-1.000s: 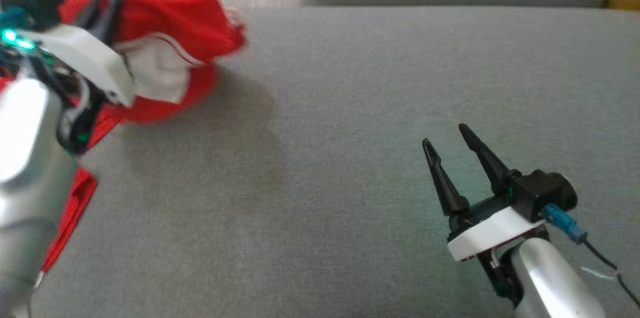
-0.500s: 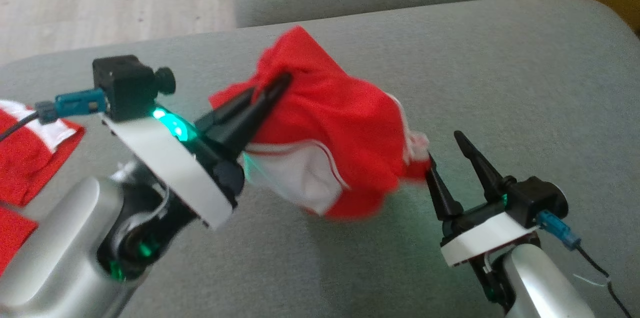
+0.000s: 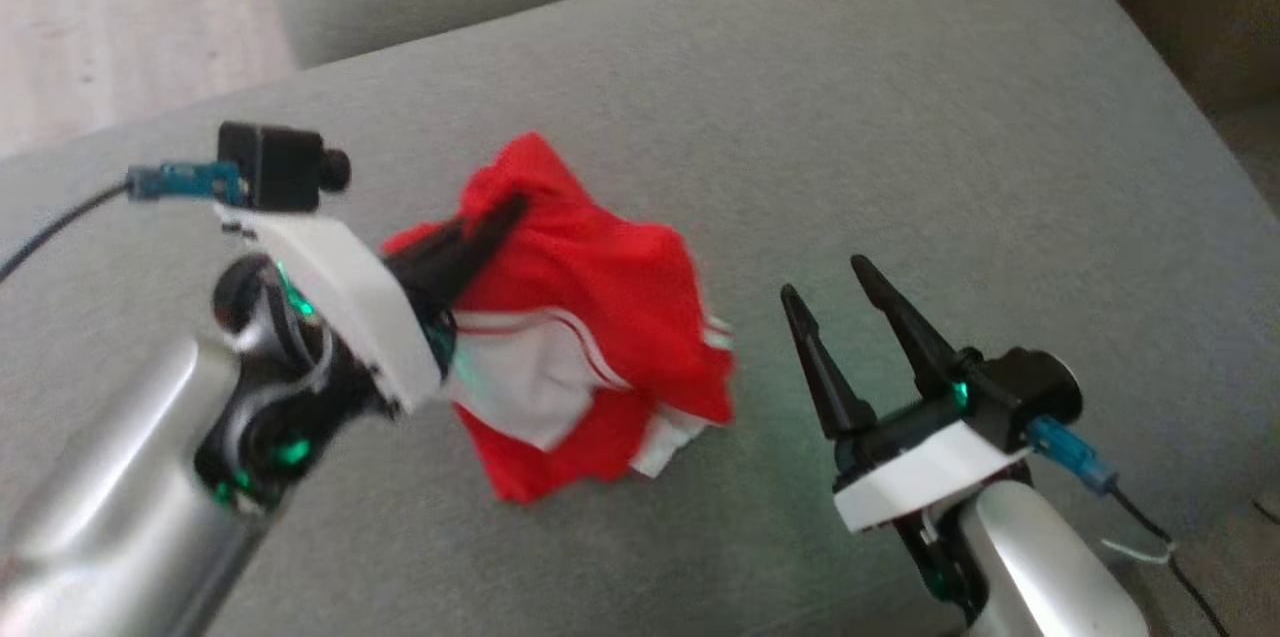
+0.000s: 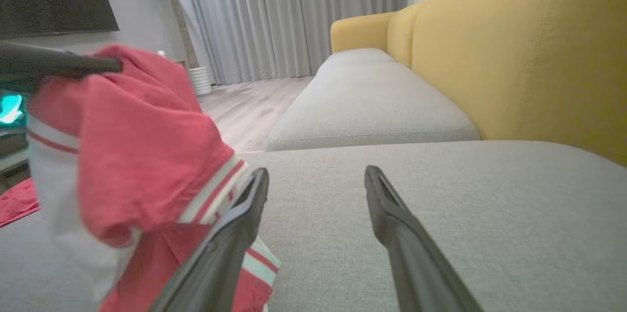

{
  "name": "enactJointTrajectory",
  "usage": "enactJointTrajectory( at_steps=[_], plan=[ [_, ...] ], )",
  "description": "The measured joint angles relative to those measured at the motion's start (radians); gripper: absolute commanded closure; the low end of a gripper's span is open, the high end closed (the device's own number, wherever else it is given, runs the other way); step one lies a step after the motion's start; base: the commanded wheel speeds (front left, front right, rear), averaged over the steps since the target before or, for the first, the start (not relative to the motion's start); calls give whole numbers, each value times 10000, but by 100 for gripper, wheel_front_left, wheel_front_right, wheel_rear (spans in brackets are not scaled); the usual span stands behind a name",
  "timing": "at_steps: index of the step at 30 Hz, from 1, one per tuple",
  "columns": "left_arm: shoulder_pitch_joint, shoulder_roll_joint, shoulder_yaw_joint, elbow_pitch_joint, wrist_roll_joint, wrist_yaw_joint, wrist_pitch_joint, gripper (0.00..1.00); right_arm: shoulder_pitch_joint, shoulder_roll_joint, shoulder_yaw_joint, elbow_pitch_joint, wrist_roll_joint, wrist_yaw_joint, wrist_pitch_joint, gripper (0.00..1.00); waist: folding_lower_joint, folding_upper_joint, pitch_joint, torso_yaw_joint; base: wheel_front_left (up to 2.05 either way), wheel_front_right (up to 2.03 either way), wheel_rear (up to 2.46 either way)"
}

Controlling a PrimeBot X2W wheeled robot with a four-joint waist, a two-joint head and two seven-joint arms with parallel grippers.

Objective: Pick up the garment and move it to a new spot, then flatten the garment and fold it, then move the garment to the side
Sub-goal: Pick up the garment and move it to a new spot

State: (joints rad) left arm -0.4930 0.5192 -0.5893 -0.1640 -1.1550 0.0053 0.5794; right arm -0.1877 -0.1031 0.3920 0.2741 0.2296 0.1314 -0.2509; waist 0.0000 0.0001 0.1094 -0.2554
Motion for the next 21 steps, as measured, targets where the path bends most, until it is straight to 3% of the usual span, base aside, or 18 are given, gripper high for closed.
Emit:
enactJointTrajectory(
  at_steps=[6,13,14,15,16,21],
  plan=[
    [-1489,-428,-82,2917,986,-50,-510,100,-502,167,259,-81,123,0,0,0,1,0,432,-907,0,0,0],
    [-2586,-675,-17,5580,2211,-29,-1893,97,-505,291,368,-96,186,0,0,0,1,0,1082,-1695,0,0,0],
    [-2695,-683,13,5927,2382,52,-2186,69,-505,305,382,-96,188,0,0,0,2,0,1170,-1772,0,0,0],
    [-2803,-686,15,6245,2562,50,-2447,63,-507,320,382,-98,198,0,0,0,3,0,1245,-1837,0,0,0],
    [-2883,-704,38,6543,2702,52,-2734,2,-512,334,382,-98,199,0,0,0,3,0,1308,-1892,0,0,0],
    [-2997,-1024,-10,7496,3101,-4,-3716,0,-512,359,180,-92,196,0,0,0,2,0,1361,-1795,0,0,0]
  ],
)
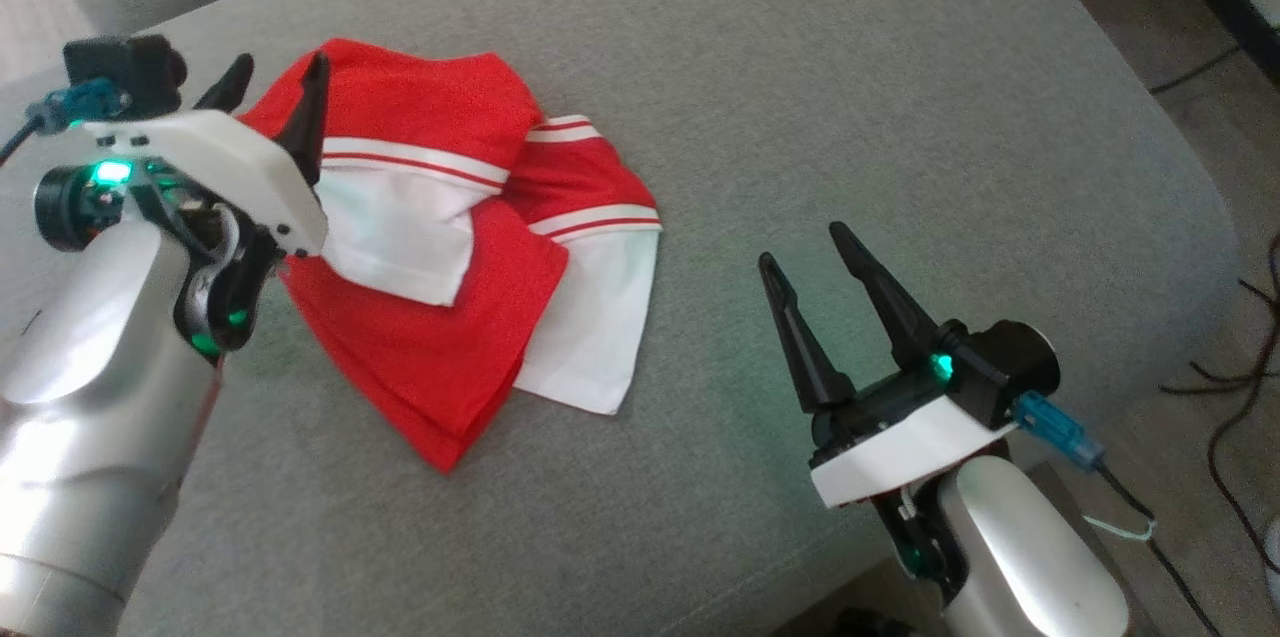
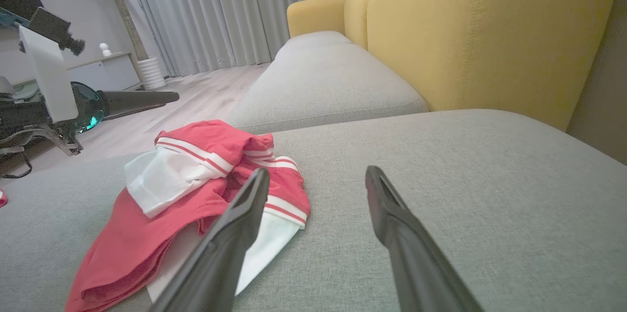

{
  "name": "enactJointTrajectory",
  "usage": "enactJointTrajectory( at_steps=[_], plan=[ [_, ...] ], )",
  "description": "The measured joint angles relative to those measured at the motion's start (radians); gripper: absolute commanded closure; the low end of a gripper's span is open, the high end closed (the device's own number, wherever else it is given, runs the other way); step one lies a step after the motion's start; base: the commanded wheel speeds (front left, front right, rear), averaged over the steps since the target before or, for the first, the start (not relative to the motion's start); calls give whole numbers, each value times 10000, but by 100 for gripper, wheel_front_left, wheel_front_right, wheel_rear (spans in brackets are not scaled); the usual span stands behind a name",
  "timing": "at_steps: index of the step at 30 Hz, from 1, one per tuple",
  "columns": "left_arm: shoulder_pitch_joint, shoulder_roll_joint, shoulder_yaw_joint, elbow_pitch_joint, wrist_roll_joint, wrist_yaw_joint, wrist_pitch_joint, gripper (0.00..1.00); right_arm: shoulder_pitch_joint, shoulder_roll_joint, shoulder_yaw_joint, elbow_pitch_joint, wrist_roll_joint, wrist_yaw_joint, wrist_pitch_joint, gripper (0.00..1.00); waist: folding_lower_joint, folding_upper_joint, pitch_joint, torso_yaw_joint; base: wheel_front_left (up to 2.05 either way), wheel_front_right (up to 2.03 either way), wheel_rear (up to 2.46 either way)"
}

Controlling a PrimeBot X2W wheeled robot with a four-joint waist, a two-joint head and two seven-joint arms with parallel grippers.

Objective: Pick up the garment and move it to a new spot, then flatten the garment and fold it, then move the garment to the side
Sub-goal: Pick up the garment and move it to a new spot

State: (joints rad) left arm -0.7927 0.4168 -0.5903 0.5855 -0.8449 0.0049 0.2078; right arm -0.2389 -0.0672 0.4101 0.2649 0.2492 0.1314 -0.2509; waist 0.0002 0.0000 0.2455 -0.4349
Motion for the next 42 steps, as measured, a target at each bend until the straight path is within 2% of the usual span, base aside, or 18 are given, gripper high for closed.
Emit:
enactJointTrajectory(
  at_steps=[7,12,14,18,23,25,29,33,38,42],
  plan=[
    [132,-190,8,198,330,-328,-1860,0,8,13,-364,61,-337,0,0,0,-2,0,-306,604,0,0,0],
    [1312,-314,19,-255,462,-291,-3198,0,83,-105,-907,58,-694,0,0,0,-2,0,-681,1158,0,0,0],
    [1983,-385,25,-481,489,-98,-3795,0,176,-155,-1214,38,-805,0,0,0,-3,0,-838,1413,0,0,0],
    [2878,-514,-2,-865,811,251,-4324,0,505,-307,-1590,19,-963,0,-2,0,-3,0,-1052,1832,0,0,0],
    [4212,-828,255,-1682,1241,848,-4571,0,912,-460,-2088,44,-1177,0,0,0,-3,0,-1356,2507,0,0,0],
    [5229,-1083,991,-2495,1942,1116,-4573,0,985,-462,-2429,31,-1277,0,0,0,-4,0,-1521,2876,0,0,0],
    [6591,-1488,2042,-3225,2980,1185,-4589,0,1297,-460,-2763,35,-1436,0,0,0,-3,1,-1723,3326,0,0,0],
    [7715,-1998,2928,-3710,4013,988,-4598,0,1603,-439,-3122,105,-1465,0,0,0,-4,0,-1885,3729,0,0,0],
    [8698,-2759,4008,-4034,4857,408,-4598,0,1848,-313,-3532,224,-1463,0,0,0,-3,1,-2052,4141,0,0,0],
    [9229,-3074,4479,-4103,5588,-98,-4598,0,2125,-151,-3745,324,-1465,0,0,0,-2,1,-2131,4369,0,0,0]
  ],
)
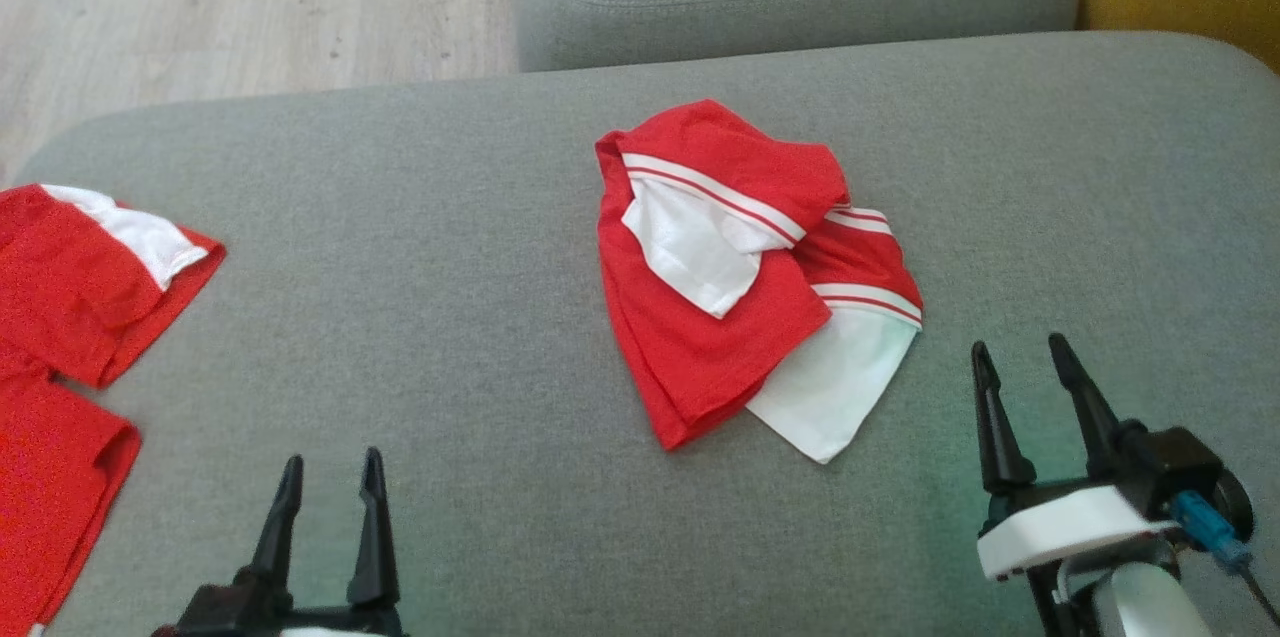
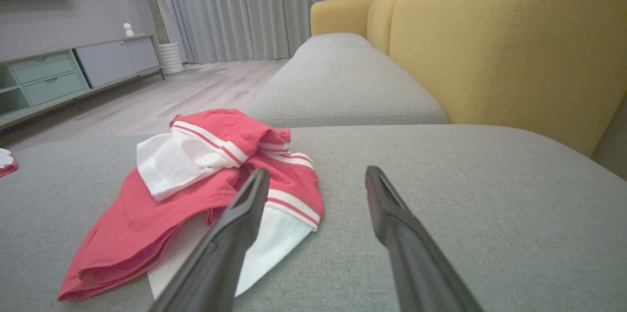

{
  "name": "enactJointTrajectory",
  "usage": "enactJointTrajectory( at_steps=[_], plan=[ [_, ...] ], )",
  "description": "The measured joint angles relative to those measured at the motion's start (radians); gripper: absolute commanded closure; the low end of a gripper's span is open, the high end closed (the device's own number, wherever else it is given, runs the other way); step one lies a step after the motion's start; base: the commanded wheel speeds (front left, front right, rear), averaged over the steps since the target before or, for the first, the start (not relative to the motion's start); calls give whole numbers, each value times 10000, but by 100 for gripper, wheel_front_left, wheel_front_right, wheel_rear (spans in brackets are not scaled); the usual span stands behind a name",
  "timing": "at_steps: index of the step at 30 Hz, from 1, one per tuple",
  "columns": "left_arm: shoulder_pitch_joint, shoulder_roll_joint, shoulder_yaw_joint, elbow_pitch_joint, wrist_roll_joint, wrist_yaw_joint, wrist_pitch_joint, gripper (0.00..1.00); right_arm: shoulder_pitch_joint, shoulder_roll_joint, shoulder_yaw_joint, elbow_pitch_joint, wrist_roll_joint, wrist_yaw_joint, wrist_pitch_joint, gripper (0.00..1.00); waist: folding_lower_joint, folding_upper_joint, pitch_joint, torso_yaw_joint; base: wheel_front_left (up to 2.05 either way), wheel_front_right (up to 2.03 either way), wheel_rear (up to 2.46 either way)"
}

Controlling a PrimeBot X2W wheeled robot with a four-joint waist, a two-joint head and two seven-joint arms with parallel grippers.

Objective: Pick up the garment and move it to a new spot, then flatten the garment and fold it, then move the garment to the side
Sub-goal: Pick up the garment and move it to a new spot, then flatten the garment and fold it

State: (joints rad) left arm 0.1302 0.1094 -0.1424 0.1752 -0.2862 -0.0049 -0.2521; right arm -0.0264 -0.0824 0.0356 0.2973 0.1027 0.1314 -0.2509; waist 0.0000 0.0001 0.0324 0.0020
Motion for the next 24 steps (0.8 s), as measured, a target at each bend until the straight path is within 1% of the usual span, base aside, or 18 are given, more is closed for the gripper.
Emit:
enactJointTrajectory(
  at_steps=[4,9,15,24],
  plan=[
    [104,-257,598,-38,359,-322,0,0,140,71,-69,127,0,0,0,0,-1,0,-131,115,0,0,0],
    [144,-422,926,-27,625,-633,0,0,199,86,-81,309,0,0,0,0,0,0,-200,167,0,0,0],
    [143,-539,1225,-4,765,-842,0,0,198,113,-75,393,0,0,0,0,0,0,-184,150,0,0,0],
    [128,-568,1390,48,863,-982,0,0,185,130,10,451,2,0,0,0,0,0,-110,118,0,0,0]
  ],
)
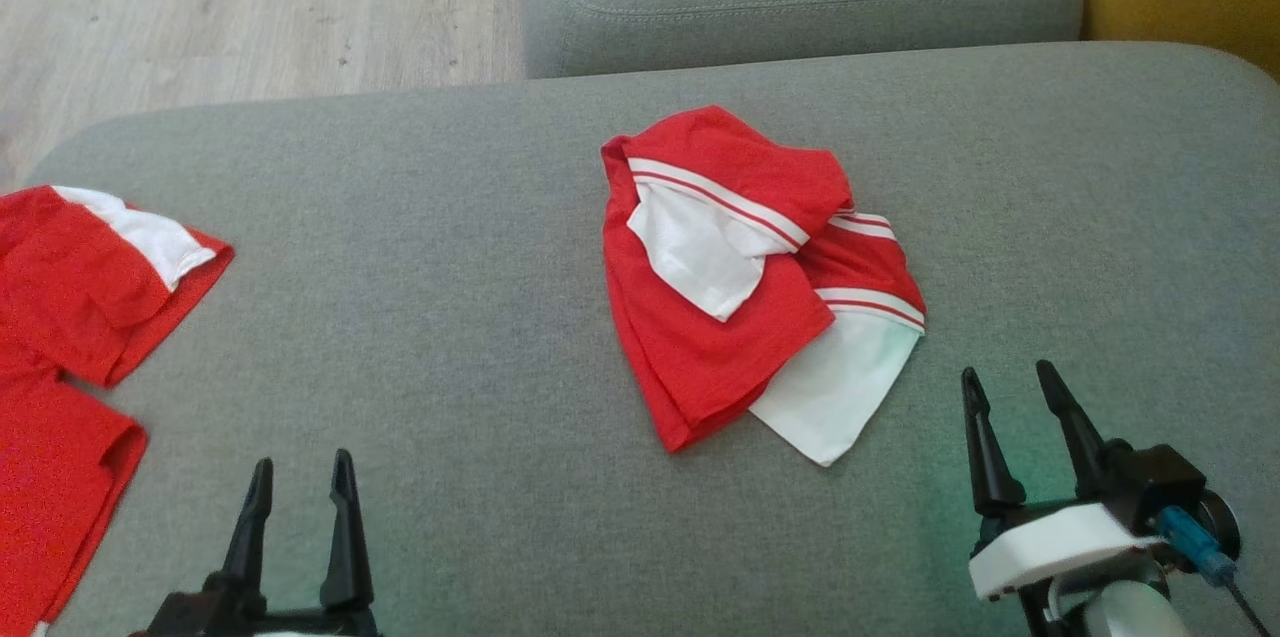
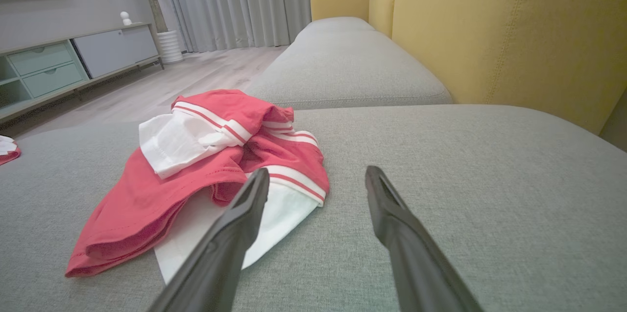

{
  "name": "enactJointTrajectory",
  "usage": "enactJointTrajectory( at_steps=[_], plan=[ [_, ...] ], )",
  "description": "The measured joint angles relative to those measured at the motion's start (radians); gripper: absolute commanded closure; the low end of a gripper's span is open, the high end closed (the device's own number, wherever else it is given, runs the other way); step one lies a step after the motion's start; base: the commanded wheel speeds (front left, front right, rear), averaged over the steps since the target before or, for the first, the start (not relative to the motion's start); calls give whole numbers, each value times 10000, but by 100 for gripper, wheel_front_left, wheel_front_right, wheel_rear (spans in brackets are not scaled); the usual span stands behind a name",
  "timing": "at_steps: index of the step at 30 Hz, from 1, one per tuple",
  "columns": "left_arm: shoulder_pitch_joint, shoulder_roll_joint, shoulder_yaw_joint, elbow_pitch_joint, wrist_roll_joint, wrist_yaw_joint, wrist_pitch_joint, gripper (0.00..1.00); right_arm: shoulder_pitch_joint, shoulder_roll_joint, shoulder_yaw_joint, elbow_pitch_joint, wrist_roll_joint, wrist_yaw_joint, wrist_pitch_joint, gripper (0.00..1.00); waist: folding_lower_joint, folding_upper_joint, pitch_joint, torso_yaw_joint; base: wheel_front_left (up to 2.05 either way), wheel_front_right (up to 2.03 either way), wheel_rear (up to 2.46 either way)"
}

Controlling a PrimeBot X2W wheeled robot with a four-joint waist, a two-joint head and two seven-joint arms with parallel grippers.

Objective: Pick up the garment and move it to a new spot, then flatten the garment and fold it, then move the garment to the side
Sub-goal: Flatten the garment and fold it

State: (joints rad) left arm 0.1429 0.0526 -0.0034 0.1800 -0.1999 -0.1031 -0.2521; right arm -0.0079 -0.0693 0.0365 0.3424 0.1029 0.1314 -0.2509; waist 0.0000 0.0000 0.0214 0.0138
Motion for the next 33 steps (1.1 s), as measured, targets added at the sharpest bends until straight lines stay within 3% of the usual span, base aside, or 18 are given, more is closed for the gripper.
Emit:
enactJointTrajectory(
  at_steps=[8,13,20,28,33],
  plan=[
    [-466,0,-1018,-207,217,-127,0,0,-55,0,173,-2,0,0,0,0,0,0,122,-259,0,0,0],
    [-1680,-4,-2819,35,265,-217,-2,0,-313,-4,314,-61,4,0,0,0,0,0,348,-521,0,0,0],
    [-3989,-21,-5605,1659,161,-290,65,0,-1026,-6,800,-165,27,0,0,0,1,0,862,-1173,0,0,0],
    [-5504,-33,-6564,3354,-280,-261,575,0,-1531,10,1035,-276,217,0,0,0,2,0,1393,-2112,0,0,0],
    [-6221,-44,-6750,4364,-282,104,752,0,-1646,82,1106,-395,309,0,0,0,2,0,1728,-2689,0,0,0]
  ],
)
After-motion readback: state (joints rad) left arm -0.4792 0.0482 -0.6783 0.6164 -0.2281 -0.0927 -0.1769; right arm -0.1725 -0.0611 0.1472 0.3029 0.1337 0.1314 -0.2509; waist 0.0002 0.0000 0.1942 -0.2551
